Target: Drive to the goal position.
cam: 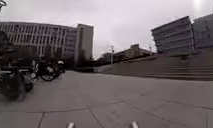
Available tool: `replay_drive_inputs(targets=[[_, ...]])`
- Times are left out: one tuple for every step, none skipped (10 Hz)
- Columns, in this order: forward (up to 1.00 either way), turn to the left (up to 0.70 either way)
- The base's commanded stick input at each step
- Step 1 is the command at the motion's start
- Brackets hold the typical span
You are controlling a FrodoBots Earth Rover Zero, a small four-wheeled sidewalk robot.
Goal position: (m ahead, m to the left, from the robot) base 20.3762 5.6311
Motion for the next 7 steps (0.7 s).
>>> replay_drive_inputs(targets=[[0.70, 0.00], [0.70, 0.00], [0.70, 0.00], [0.70, 0.00], [0.70, 0.00], [0.70, 0.00], [0.70, 0.00]])
